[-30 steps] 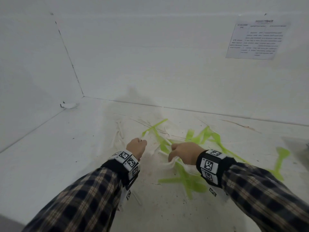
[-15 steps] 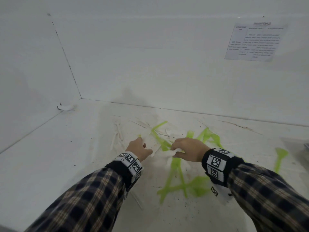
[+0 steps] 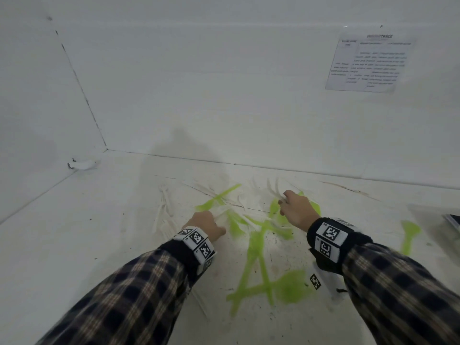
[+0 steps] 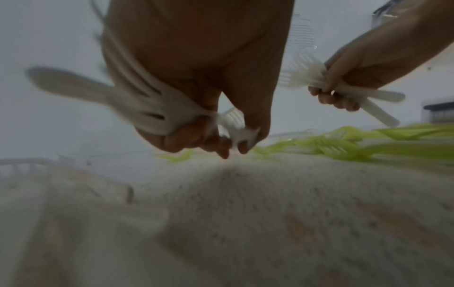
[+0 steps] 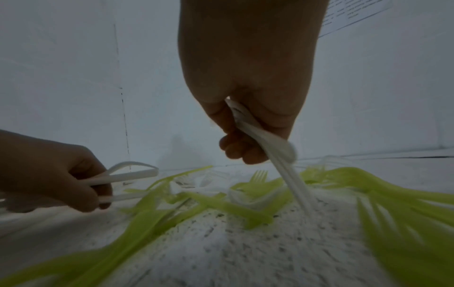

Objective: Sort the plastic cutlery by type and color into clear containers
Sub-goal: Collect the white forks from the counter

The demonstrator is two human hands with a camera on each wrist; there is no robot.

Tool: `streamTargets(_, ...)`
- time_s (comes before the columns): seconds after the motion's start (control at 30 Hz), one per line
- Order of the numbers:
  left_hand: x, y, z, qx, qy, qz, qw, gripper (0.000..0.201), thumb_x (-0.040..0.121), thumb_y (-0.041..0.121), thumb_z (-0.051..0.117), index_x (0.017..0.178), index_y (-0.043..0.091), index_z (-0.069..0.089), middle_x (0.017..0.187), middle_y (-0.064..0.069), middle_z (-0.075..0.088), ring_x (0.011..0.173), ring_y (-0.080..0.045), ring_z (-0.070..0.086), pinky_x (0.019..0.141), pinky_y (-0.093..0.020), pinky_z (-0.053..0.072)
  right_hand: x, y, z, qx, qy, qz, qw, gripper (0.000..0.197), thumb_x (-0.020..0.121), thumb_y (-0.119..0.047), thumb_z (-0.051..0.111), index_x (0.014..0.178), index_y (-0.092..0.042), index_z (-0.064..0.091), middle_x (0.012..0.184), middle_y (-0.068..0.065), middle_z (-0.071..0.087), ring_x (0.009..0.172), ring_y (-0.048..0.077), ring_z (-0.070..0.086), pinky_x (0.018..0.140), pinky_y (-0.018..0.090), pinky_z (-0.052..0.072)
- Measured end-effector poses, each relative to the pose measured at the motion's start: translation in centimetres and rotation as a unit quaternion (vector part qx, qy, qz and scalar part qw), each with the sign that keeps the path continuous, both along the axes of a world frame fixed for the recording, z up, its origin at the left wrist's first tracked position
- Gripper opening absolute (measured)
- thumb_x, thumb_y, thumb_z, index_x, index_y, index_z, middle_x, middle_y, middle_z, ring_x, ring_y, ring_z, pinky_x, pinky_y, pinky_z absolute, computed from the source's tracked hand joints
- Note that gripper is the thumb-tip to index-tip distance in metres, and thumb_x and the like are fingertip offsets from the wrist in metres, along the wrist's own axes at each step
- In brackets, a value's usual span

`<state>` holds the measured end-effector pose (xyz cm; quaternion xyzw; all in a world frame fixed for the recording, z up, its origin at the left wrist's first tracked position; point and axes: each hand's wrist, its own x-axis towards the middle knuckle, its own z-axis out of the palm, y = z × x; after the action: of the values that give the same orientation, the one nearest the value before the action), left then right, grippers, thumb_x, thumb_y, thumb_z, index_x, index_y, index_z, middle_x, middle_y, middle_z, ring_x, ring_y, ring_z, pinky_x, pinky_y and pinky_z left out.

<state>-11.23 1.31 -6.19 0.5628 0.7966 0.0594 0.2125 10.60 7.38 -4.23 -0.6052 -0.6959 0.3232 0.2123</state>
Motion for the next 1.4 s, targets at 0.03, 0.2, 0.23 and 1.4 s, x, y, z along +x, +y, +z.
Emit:
streamTargets(0.03,-0.1,0.1,0.2,0.008,0.001,0.006,1.0,0.039,0.085,0.036,0.057,0.108,0.004,0.058,0.108,-0.011,0.059,0.098,-0.027,0.058,0.07,-0.026,0.041,-0.3,0.2,0.0,0.009,-0.017,-0.004,1.0,0.013,0.096,-0.012,0.04,0.093,-0.002,0.047,0.084,0.011,0.052,0.073,0.024,0.046,0.052,0.024,0.032)
streamTargets(0.2,-1.7,0.5,0.7,0.007,-0.077,0.07,0.995,0.035,0.087,0.024,0.051,0.106,-0.004,0.059,0.109,-0.019,0.066,0.098,-0.035,0.064,0.083,-0.036,0.054,-2.8,0.9,0.3,0.021,-0.078,0.017,0.997,0.019,0.09,-0.019,0.051,0.073,-0.011,0.047,0.073,0.002,0.05,0.08,0.023,0.046,0.055,0.026,0.03)
streamTargets(0.23,-1.9,0.6,0.8,0.013,-0.103,0.089,0.991,0.031,0.086,0.018,0.05,0.104,-0.006,0.059,0.106,-0.022,0.067,0.096,-0.037,0.065,0.083,-0.04,0.055,-3.5,0.9,0.3,0.02,-0.093,0.03,0.995,0.018,0.092,-0.021,0.05,0.08,-0.008,0.051,0.081,0.006,0.054,0.084,0.024,0.048,0.061,0.027,0.031)
streamTargets(1.4,-0.8,2.8,-0.9,0.079,-0.214,0.128,0.965,0.015,0.093,0.018,0.039,0.086,0.006,0.043,0.088,-0.015,0.053,0.059,-0.023,0.044,0.048,-0.023,0.032,-7.0,4.1,-1.7,-0.047,-0.011,-0.005,0.999,0.022,0.092,-0.014,0.049,0.111,-0.003,0.046,0.109,0.012,0.05,0.1,0.029,0.051,0.074,0.025,0.035)
